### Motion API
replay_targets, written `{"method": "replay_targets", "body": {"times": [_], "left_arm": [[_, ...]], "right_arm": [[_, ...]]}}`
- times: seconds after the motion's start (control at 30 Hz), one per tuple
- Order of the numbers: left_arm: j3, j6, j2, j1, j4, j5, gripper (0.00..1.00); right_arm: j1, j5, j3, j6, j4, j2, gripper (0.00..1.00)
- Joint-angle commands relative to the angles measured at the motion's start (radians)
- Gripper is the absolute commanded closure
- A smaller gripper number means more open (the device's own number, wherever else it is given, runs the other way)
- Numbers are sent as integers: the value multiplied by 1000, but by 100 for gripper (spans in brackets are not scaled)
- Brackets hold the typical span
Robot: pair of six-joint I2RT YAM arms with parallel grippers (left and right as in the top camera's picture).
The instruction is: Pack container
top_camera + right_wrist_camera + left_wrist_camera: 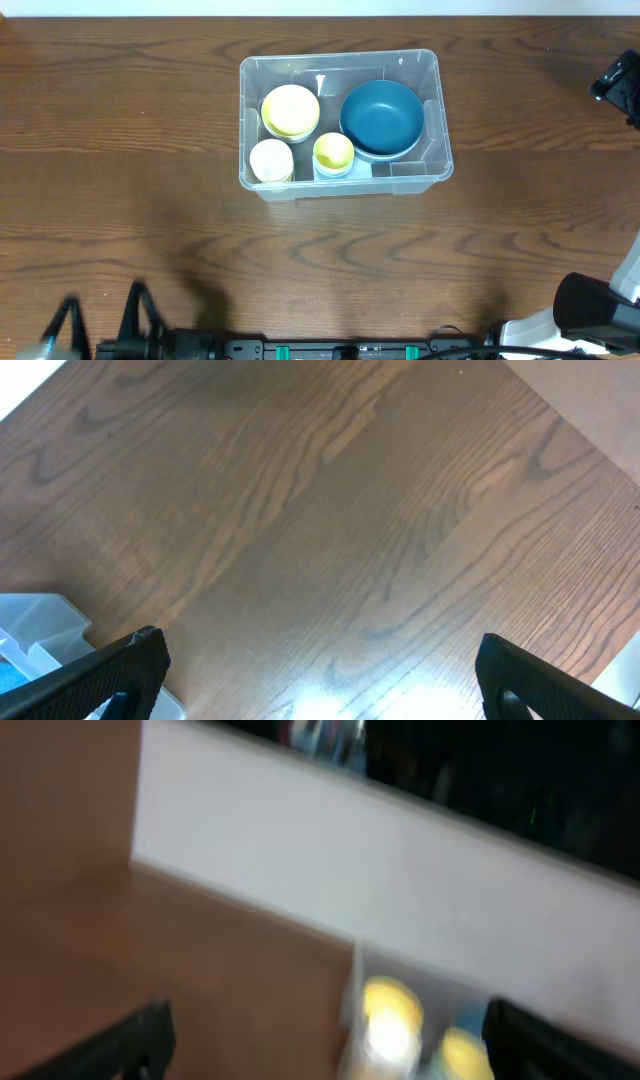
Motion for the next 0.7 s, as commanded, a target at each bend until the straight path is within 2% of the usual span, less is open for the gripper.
{"method": "replay_targets", "body": {"times": [0.0,0.13,0.27,0.53,0.67], "left_arm": [[-193,-35,-14,6,206,40,2],[-388,8,-14,6,497,102,2],[-546,60,-19,6,691,131,2],[-756,117,-31,6,864,149,2],[-829,193,-31,6,916,171,2]], "right_arm": [[-2,4,-2,14,-2,0,1],[-2,4,-2,14,-2,0,1],[-2,4,-2,14,-2,0,1],[-2,4,-2,14,-2,0,1],[-2,4,-2,14,-2,0,1]]}}
